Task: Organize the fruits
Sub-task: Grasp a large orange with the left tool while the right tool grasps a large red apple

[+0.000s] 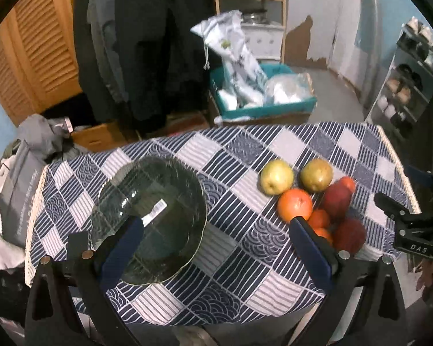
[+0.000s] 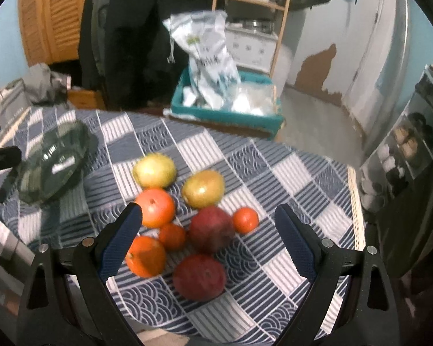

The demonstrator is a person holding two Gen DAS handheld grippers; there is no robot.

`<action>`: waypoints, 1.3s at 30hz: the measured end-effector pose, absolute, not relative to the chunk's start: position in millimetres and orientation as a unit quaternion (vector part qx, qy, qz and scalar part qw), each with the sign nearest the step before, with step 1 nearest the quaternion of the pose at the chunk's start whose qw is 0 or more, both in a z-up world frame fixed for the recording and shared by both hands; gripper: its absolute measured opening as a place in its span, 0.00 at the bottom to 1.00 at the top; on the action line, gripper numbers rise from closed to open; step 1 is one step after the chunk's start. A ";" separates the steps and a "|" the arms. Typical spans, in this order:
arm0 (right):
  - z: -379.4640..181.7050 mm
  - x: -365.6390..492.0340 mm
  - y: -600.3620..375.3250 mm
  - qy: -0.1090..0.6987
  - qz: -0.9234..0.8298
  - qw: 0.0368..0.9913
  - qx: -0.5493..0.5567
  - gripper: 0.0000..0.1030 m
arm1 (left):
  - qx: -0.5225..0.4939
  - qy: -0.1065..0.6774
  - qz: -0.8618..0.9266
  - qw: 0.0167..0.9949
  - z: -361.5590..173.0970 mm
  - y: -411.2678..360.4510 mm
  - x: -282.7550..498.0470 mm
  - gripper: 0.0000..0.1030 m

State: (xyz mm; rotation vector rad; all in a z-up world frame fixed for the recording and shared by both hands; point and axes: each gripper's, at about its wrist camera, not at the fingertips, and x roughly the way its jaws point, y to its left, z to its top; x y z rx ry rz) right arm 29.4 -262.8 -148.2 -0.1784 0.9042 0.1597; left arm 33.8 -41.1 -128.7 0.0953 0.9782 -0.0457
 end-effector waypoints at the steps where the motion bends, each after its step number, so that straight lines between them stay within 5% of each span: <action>1: -154.5 29.4 -265.4 0.443 0.076 0.889 -0.084 0.89 | 0.052 0.472 -0.020 0.880 -134.8 -43.5 33.9 0.99; 30: -278.7 39.4 -284.1 0.598 0.117 0.792 -0.043 0.88 | 0.125 0.517 -0.074 0.843 -227.6 -116.4 30.8 0.99; 39: -288.1 41.5 -285.0 0.609 0.146 0.779 -0.029 0.74 | 0.114 0.522 -0.117 0.837 -231.6 -136.4 28.8 0.98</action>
